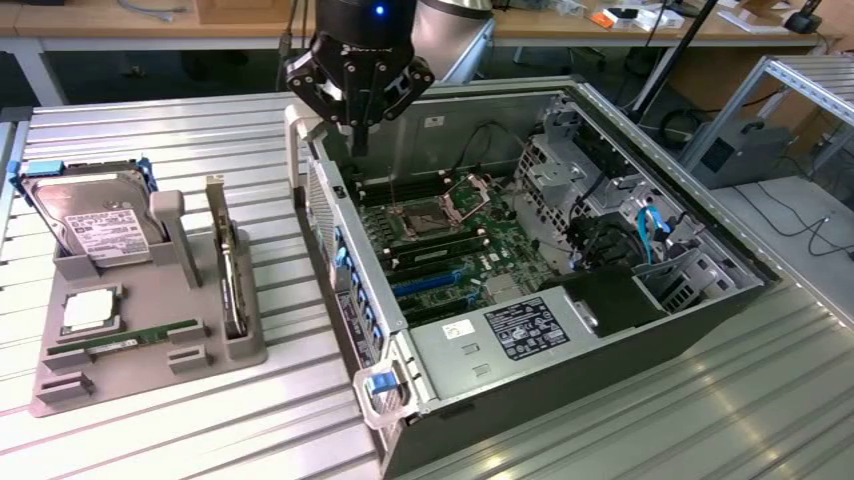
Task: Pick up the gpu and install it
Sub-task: 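Reach for the gpu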
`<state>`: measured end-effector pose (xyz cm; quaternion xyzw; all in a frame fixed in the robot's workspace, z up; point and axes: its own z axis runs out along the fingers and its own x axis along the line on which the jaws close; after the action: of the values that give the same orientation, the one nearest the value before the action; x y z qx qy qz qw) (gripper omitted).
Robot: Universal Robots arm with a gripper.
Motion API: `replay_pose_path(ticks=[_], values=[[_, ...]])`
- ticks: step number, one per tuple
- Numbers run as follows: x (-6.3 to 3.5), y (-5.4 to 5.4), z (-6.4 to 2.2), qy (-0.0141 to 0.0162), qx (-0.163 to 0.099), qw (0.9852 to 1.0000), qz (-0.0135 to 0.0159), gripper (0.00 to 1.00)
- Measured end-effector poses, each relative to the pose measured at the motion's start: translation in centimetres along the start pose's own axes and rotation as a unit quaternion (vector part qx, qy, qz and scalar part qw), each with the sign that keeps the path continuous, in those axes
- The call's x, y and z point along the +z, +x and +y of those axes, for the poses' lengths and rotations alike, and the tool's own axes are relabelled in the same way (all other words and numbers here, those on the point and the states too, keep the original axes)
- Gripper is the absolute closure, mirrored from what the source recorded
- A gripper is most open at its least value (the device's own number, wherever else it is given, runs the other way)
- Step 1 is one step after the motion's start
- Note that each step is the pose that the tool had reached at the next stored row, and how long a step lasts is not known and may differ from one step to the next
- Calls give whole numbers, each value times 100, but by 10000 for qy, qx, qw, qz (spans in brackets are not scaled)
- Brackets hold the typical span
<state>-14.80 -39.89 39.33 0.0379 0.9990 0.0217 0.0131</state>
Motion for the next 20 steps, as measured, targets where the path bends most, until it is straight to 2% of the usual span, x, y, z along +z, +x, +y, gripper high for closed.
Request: replay_pose_path(ticks=[20], values=[[-3,108,-8,0,0,10000,0,89]])
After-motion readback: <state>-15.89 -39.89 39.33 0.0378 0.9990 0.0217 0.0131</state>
